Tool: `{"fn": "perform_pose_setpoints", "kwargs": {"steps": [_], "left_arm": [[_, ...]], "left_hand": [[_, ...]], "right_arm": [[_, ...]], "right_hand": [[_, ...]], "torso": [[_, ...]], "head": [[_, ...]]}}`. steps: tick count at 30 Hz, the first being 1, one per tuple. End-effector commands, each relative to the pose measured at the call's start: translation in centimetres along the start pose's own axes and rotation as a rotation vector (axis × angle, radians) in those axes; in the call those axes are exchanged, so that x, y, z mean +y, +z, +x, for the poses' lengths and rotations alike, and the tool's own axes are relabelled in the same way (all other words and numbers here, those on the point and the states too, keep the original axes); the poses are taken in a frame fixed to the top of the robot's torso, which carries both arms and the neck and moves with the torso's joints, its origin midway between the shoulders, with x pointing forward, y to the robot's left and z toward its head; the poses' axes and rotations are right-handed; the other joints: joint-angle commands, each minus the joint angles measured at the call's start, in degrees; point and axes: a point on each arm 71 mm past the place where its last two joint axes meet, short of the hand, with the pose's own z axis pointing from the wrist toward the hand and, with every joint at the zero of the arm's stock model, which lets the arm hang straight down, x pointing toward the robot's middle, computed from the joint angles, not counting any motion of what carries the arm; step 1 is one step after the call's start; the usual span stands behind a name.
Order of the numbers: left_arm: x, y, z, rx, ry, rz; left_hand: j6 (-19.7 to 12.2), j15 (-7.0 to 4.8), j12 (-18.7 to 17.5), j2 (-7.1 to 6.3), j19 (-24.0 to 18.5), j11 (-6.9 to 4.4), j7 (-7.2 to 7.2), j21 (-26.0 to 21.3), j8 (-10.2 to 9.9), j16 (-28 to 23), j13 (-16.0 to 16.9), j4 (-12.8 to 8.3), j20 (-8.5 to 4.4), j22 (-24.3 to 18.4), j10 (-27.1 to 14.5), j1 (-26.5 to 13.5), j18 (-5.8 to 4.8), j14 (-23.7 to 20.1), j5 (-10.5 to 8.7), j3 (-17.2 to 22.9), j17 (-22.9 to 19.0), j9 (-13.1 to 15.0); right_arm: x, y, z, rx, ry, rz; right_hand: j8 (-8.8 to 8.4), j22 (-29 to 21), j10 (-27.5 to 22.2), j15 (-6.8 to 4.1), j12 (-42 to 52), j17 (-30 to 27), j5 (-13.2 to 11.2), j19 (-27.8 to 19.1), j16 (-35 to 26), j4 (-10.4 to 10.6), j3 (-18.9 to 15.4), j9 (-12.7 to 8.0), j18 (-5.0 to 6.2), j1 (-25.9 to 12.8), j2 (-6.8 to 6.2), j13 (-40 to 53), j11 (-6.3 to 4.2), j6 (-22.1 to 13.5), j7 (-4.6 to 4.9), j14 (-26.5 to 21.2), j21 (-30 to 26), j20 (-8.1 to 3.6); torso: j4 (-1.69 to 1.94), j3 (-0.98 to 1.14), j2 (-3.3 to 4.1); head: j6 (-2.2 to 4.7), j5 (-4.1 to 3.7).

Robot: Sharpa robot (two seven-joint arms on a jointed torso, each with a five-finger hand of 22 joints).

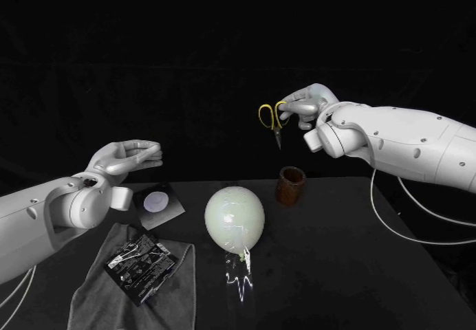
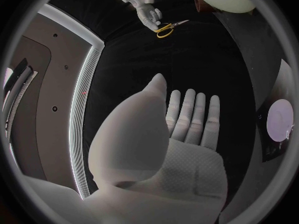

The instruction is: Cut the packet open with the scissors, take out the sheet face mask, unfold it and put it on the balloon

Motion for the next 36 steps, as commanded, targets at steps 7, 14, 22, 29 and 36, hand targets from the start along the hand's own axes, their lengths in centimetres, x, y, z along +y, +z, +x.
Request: {"fn": "perform_pose_setpoints", "kwargs": {"steps": [7, 14, 22, 29, 36], "left_arm": [[-0.3, -1.2, 0.8, -0.029, -0.076, 0.061], [-0.3, -1.7, 1.4, -0.013, -0.087, 0.065], [-0.6, -2.4, 1.7, -0.031, -0.083, 0.093], [-0.7, -2.7, 1.8, -0.040, -0.085, 0.108], [-0.6, -3.0, 1.9, -0.038, -0.092, 0.111]], "left_hand": [[5.44, -2.03, -7.45, -0.32, 4.03, -1.33, 1.45, 2.16, -5.59, -2.63, 0.04, -0.12, -0.11, 0.15, 7.51, -0.41, 1.75, 10.17, 0.06, 4.76, -1.05, -4.05], [6.25, -2.41, -9.43, -1.04, 5.58, -1.16, 2.10, 3.08, -7.07, -2.76, 0.12, -0.20, -0.15, 0.27, 8.82, -0.82, 2.75, 13.21, 0.06, 6.38, -0.80, -4.98], [6.25, -2.44, -11.35, -1.44, 8.76, -0.82, 2.59, 5.13, -8.59, -2.93, 0.13, -0.40, -0.39, 0.89, 8.78, -0.31, 4.11, 14.73, 0.08, 9.30, -0.46, -5.87], [6.55, -2.59, -11.59, -1.67, 9.42, -0.90, 2.55, 5.63, -8.75, -2.67, 0.17, -0.39, -0.53, 1.04, 9.08, -0.38, 4.18, 15.32, 0.09, 10.20, -0.25, -6.00], [6.75, -2.70, -11.81, -1.87, 9.95, -0.94, 2.51, 6.06, -8.89, -2.48, 0.17, -0.43, -0.68, 1.18, 9.26, -0.42, 4.21, 15.68, 0.08, 10.96, -0.09, -6.10]], "right_arm": [[-0.8, -1.4, -1.4, 0.035, 0.017, 0.008], [-1.9, -2.1, -1.7, 0.048, 0.014, 0.022], [-4.3, -3.6, -1.2, 0.084, 0.017, 0.063], [-6.0, -4.1, 0.0, 0.107, 0.021, 0.093], [-7.6, -4.2, 1.2, 0.120, 0.026, 0.121]], "right_hand": [[0.50, 8.42, 0.10, -0.46, -0.27, 0.03, 0.12, -0.01, 0.21, -0.13, 0.28, 10.59, 0.55, 0.05, 0.30, 0.08, -0.36, 0.24, 0.04, 2.34, -0.21, -0.06], [0.49, 8.40, 0.09, -0.45, -0.28, -0.15, 0.12, -0.04, 0.14, -0.12, 0.26, 10.60, 0.56, 0.01, 0.26, 0.09, -0.35, 0.22, 0.05, 2.31, -0.27, -0.06], [0.47, 8.33, 0.05, -0.44, -0.32, -0.44, 0.13, -0.16, 0.03, -0.10, 0.23, 10.63, 0.61, -0.05, 0.21, 0.09, -0.33, 0.17, 0.07, 2.26, -0.55, -0.05], [0.45, 8.32, 0.03, -0.43, -0.34, -0.53, 0.12, -0.19, 0.00, -0.06, 0.22, 10.64, 0.62, -0.09, 0.20, 0.09, -0.31, 0.14, 0.08, 2.24, -0.61, -0.04], [0.42, 8.28, -0.02, -0.41, -0.38, -0.72, 0.12, -0.27, -0.08, 0.00, 0.17, 10.68, 0.65, -0.19, 0.15, 0.10, -0.28, 0.05, 0.12, 2.20, -0.80, -0.03]], "torso": [[0.11, -0.07, 0.05], [0.06, -0.03, 0.10], [-0.04, -0.07, 0.11], [0.08, -0.01, -0.06], [0.06, -0.10, 0.11]], "head": [[0.04, -1.32], [-0.03, -1.68], [-0.39, -2.53], [-0.61, -2.53], [-0.68, -2.44]]}}
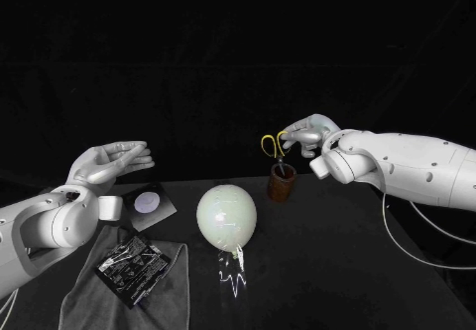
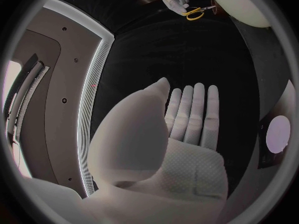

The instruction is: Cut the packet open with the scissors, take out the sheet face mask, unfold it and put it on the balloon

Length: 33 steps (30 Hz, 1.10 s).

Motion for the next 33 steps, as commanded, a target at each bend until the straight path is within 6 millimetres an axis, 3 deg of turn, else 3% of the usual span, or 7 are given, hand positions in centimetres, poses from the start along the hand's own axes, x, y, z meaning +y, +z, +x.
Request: {"fn": "perform_pose_setpoints", "kwargs": {"steps": [1, 9, 15, 22, 25, 28, 33], "left_arm": [[-0.2, -0.1, 0.2, -0.009, -0.010, 0.030], [0.0, -0.2, 0.2, -0.008, -0.017, 0.025], [0.2, -0.5, -0.3, -0.020, -0.015, 0.026], [0.2, -0.7, -0.7, -0.030, -0.011, 0.026], [0.2, -0.7, -0.8, -0.032, -0.011, 0.028], [0.2, -0.7, -0.8, -0.032, -0.012, 0.028], [0.3, -0.8, -0.8, -0.032, -0.014, 0.028]], "left_hand": [[0.58, 0.00, -0.34, -0.53, 0.60, -0.06, 1.18, 0.32, -0.40, 0.34, 0.07, 0.01, 0.01, 0.10, 0.43, 0.15, 0.71, 0.44, 0.08, 0.53, 0.10, -0.09], [0.61, -0.01, -0.42, -0.59, 0.72, -0.06, 1.18, 0.43, -0.45, 0.37, 0.07, -0.02, -0.03, 0.13, 0.44, 0.17, 0.71, 0.49, 0.08, 0.75, 0.14, -0.12], [0.60, -0.01, -0.53, -0.67, 0.86, -0.05, 1.21, 0.56, -0.53, 0.39, 0.05, -0.07, -0.08, 0.18, 0.42, 0.21, 0.71, 0.51, 0.09, 1.02, 0.17, -0.17], [0.57, -0.01, -0.65, -0.82, 0.97, -0.03, 1.24, 0.66, -0.61, 0.39, 0.04, -0.14, -0.13, 0.21, 0.38, 0.26, 0.70, 0.51, 0.09, 1.24, 0.20, -0.21], [0.51, 0.02, -0.78, -0.94, 1.02, 0.01, 1.26, 0.74, -0.71, 0.37, 0.03, -0.21, -0.16, 0.23, 0.30, 0.33, 0.69, 0.45, 0.08, 1.48, 0.22, -0.27], [0.45, 0.03, -0.93, -1.01, 1.05, 0.02, 1.21, 0.81, -0.81, 0.35, 0.02, -0.32, -0.20, 0.25, 0.21, 0.48, 0.68, 0.41, 0.09, 1.83, 0.25, -0.32], [0.45, 0.04, -0.97, -1.03, 1.05, 0.01, 1.20, 0.83, -0.83, 0.34, 0.02, -0.36, -0.21, 0.25, 0.19, 0.52, 0.67, 0.39, 0.08, 1.94, 0.25, -0.34]], "right_arm": [[-0.3, 0.2, 0.4, 0.015, 0.006, -0.010], [-1.7, 0.2, 1.1, 0.029, 0.010, 0.021], [-3.6, -0.1, 1.8, 0.037, 0.009, 0.058], [-4.3, -0.6, 1.7, 0.046, -0.023, 0.065], [-4.5, -0.8, 1.5, 0.058, -0.038, 0.066], [-4.7, -1.1, 1.4, 0.073, -0.053, 0.065], [-4.9, -1.5, 1.1, 0.099, -0.067, 0.054]], "right_hand": [[0.13, 8.28, -0.01, -0.37, -0.38, -0.05, 0.15, -0.27, 0.14, 0.03, 0.19, 10.68, 0.66, 0.11, 0.45, 0.07, -0.29, 0.37, -0.01, 2.17, -0.19, -0.03], [-0.10, 8.10, -0.59, -0.26, -0.75, -0.57, 0.15, -0.63, -0.08, 0.05, 0.05, 10.82, 0.80, -0.02, 0.07, 0.02, -0.14, -0.25, 0.14, 2.04, -0.98, 0.03], [-2.33, 7.41, -3.27, 0.78, -1.98, -1.54, 0.14, -2.14, -0.51, -2.39, -0.93, 10.95, 1.23, 1.82, -1.76, 0.03, 1.15, -4.89, 1.94, 1.63, -3.97, 0.73], [-6.95, 6.13, -10.25, 2.90, -5.16, -3.73, -0.01, -4.69, -1.30, -2.39, -4.33, 8.06, 1.77, -1.09, -7.12, -0.98, 3.63, -9.93, 4.46, 0.59, -8.98, 2.08], [-7.57, 5.73, -12.61, 3.47, -6.23, -4.48, 0.16, -5.62, -1.55, -2.05, -5.15, 7.46, 1.91, -1.82, -8.02, -1.61, 4.16, -10.35, 4.31, 0.05, -10.58, 2.52], [-9.57, 2.74, -21.70, 4.95, -7.09, -11.48, 0.31, -12.95, -4.26, -1.56, -8.39, 5.34, 3.53, -2.00, -9.68, -3.51, 5.44, -11.56, 4.51, -4.80, -22.32, 3.76], [-10.40, 0.96, -25.31, 5.88, -6.15, -17.59, 0.37, -17.78, -5.90, -1.09, -11.78, 3.94, 4.62, -1.56, -10.42, -4.25, 6.44, -11.45, 4.39, -9.19, -29.49, 4.90]], "torso": [[0.00, -0.06, 0.12], [0.00, -0.08, 0.09], [-0.03, 0.02, -0.02], [-0.08, -0.03, -0.03], [-0.05, -0.04, -0.02], [-0.04, -0.02, -0.02], [-0.01, -0.02, 0.01]], "head": [[-0.06, 0.07], [-0.40, -0.08], [-0.73, 0.01], [-0.60, -0.08], [-0.57, -0.17], [-0.51, -0.20], [-0.51, -0.28]]}}
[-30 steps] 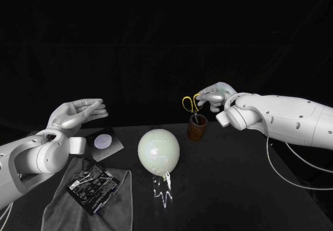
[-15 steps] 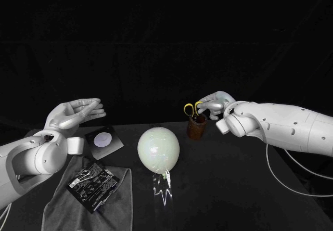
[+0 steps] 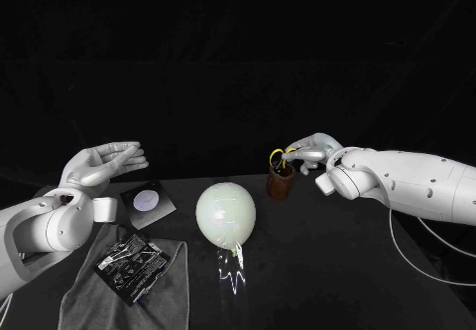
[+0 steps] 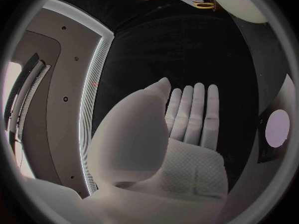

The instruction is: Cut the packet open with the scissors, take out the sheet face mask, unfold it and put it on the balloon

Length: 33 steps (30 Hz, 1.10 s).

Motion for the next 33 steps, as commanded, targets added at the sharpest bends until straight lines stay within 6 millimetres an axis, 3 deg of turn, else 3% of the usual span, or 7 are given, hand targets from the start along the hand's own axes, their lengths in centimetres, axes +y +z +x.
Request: {"fn": "perform_pose_setpoints", "kwargs": {"steps": [1, 13, 20, 22, 24, 27, 33], "left_arm": [[-0.2, 0.0, 0.1, 0.000, -0.008, 0.019], [-0.1, 0.1, 0.2, 0.003, -0.012, 0.015], [0.0, 0.2, 0.2, 0.023, -0.024, 0.019], [0.0, 0.2, 0.2, 0.025, -0.025, 0.019], [0.0, 0.2, 0.2, 0.026, -0.025, 0.019], [0.1, 0.2, 0.1, 0.025, -0.025, 0.018], [0.1, 0.3, 0.0, 0.020, -0.022, 0.017]], "left_hand": [[0.25, 0.03, -0.33, -0.56, 0.45, -0.07, 1.02, 0.38, -0.28, 0.34, 0.03, -0.05, 0.00, 0.06, 0.11, 0.05, 0.79, 0.39, 0.07, 0.42, 0.06, -0.06], [0.25, 0.04, -0.38, -0.62, 0.44, -0.05, 1.04, 0.39, -0.30, 0.31, 0.03, -0.08, -0.01, 0.06, 0.08, 0.08, 0.78, 0.34, 0.07, 0.52, 0.06, -0.08], [0.04, 0.24, -0.78, -1.78, 0.28, 0.12, 1.16, 0.45, -0.58, 0.13, 0.05, -0.16, 0.02, 0.03, -0.19, -0.42, 0.73, -0.08, 0.04, 0.56, 0.10, -0.22], [0.01, 0.26, -0.82, -1.92, 0.25, 0.14, 1.17, 0.44, -0.61, 0.10, 0.06, -0.18, 0.02, 0.02, -0.22, -0.48, 0.72, -0.14, 0.04, 0.53, 0.11, -0.23], [0.00, 0.26, -0.83, -1.96, 0.23, 0.14, 1.17, 0.44, -0.62, 0.10, 0.06, -0.19, 0.03, 0.02, -0.23, -0.49, 0.71, -0.16, 0.05, 0.53, 0.11, -0.24], [0.08, 0.28, -0.95, -2.13, -0.75, 0.12, 1.12, -0.02, -0.66, 0.08, 0.10, -0.42, 0.30, -0.22, -0.18, -0.39, 0.45, -0.29, 0.07, 0.88, 0.19, -0.27], [0.14, 0.27, -1.00, -2.17, -1.27, 0.11, 1.11, -0.25, -0.67, 0.10, 0.12, -0.50, 0.44, -0.34, -0.12, -0.41, 0.36, -0.31, 0.06, 1.12, 0.25, -0.29]], "right_arm": [[-0.1, -0.3, 0.2, 0.054, -0.046, -0.028], [-0.3, -0.9, -0.9, 0.016, -0.123, -0.094], [-0.1, -1.8, -1.1, 0.032, -0.209, -0.171], [-0.1, -2.0, -1.2, 0.044, -0.222, -0.182], [-0.2, -2.4, -1.3, 0.056, -0.233, -0.192], [-0.3, -2.7, -1.4, 0.065, -0.241, -0.198], [-0.3, -3.1, -1.5, 0.080, -0.247, -0.203]], "right_hand": [[-0.45, 0.77, -1.79, 0.42, 1.09, -2.15, 0.22, -1.73, -0.25, 0.23, -1.72, -0.81, 1.09, 0.19, -0.54, -0.01, 0.05, 0.11, 0.03, -1.74, -2.36, 0.54], [-0.74, 0.34, -7.07, 1.44, 4.87, -5.92, 0.32, -4.17, 0.67, 0.17, -6.77, -3.01, 2.06, 2.65, 0.10, -0.65, 1.09, -1.74, -0.19, -4.89, -5.38, 2.13], [-0.52, -0.36, -14.10, 0.91, 7.99, -11.24, 0.09, -5.58, 0.63, 1.57, -18.21, -4.67, 2.25, 5.64, 2.45, -1.94, 1.21, -3.64, -2.03, -8.57, -7.24, 2.12], [-0.79, -0.87, -18.21, -0.09, 7.95, -16.92, 0.93, -6.89, -1.35, 4.40, -31.15, -5.26, 2.07, 8.40, 3.59, -2.78, 1.00, -5.33, -4.65, -12.97, -8.57, 1.86], [-0.95, -1.67, -22.26, 0.17, 8.07, -19.88, 1.04, -7.93, -1.96, 14.57, -40.92, -5.66, 2.35, 14.94, -0.36, -3.47, 0.54, -6.95, -5.95, -15.36, -10.18, 1.26], [-0.64, -2.23, -23.29, 0.31, 8.84, -21.30, 0.40, -8.14, -2.00, 21.36, -42.58, -5.67, 2.13, 19.59, -2.78, -3.56, 0.86, -7.23, -5.97, -16.31, -11.06, 1.55], [-0.56, -2.47, -24.08, 0.48, 9.09, -21.51, 0.33, -8.09, -1.85, 21.56, -42.91, -5.66, 2.14, 19.95, -2.91, -3.68, 1.09, -7.34, -6.10, -16.49, -11.41, 1.65]], "torso": [[0.02, 0.01, 0.05], [-0.03, 0.08, 0.02], [0.06, 0.05, 0.05], [0.09, 0.05, 0.06], [0.07, 0.03, 0.01], [0.03, -0.03, -0.03], [0.05, 0.04, -0.02]], "head": [[0.07, -0.17], [0.20, -0.54], [0.36, -0.96], [0.35, -1.01], [0.34, -1.21], [0.31, -1.44], [0.42, -1.58]]}}
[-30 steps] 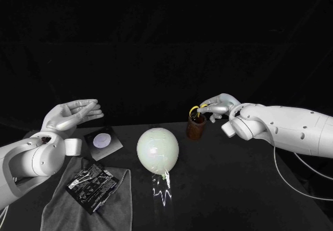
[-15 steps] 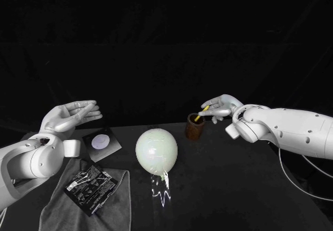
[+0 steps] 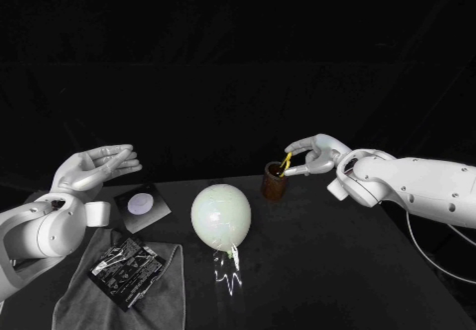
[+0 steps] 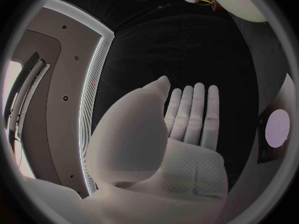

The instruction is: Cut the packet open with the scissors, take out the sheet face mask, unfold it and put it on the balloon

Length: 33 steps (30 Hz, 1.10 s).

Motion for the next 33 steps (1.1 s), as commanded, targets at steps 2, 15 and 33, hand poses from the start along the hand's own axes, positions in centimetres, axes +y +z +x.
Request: {"fn": "perform_pose_setpoints", "kwargs": {"steps": [2, 15, 33], "left_arm": [[-0.1, 0.1, 0.2, 0.017, -0.015, 0.017], [-0.1, 0.0, 0.0, 0.010, -0.011, 0.014], [-0.1, -0.1, -0.4, 0.005, -0.005, 0.017]], "left_hand": [[0.15, 0.26, -0.39, -0.62, -0.41, 0.11, 1.12, -0.24, -0.34, 0.10, 0.05, -0.02, 0.02, -0.07, -0.12, 0.15, 0.82, -0.30, 0.05, 0.35, 0.10, -0.07], [0.20, 0.25, -0.42, -0.56, -0.59, 0.09, 1.12, -0.30, -0.34, 0.13, 0.06, -0.11, 0.06, -0.11, -0.07, 0.24, 0.81, -0.28, 0.05, 0.55, 0.14, -0.08], [0.28, 0.22, -0.61, -0.95, -0.79, 0.07, 1.09, -0.24, -0.40, 0.15, 0.05, -0.85, 0.10, -0.12, -0.07, 0.92, 0.91, -0.33, 0.05, 1.31, 0.25, -0.12]], "right_arm": [[0.5, -0.1, 0.4, 0.039, -0.039, -0.054], [0.7, -0.2, 0.4, 0.022, -0.050, -0.061], [-0.2, -2.0, -2.4, -0.043, -0.170, -0.033]], "right_hand": [[0.22, -0.20, -0.35, 0.16, 0.76, 0.15, -0.46, 0.08, 0.22, 0.14, 0.67, 0.04, 0.53, 0.47, 0.98, -0.03, 0.02, -0.13, -0.04, -0.12, -0.59, 0.23], [0.53, -0.66, 2.71, 2.20, 4.81, 2.96, -0.59, 2.15, 2.80, -0.05, 3.03, 0.02, 0.13, 0.30, 4.23, 0.17, 1.36, 0.42, 0.80, 3.23, -0.78, 1.35], [0.04, 0.07, 2.69, 2.89, 9.14, 1.66, 0.11, 3.11, 4.23, 0.38, -2.58, -0.35, 0.37, -7.23, -2.71, 0.52, 1.93, -1.02, -4.71, 3.03, 0.04, 2.26]], "torso": [[0.06, 0.06, 0.02], [0.02, 0.03, 0.09], [-0.01, -0.01, 0.07]], "head": [[0.15, -0.15], [0.03, -0.19], [0.03, -0.63]]}}
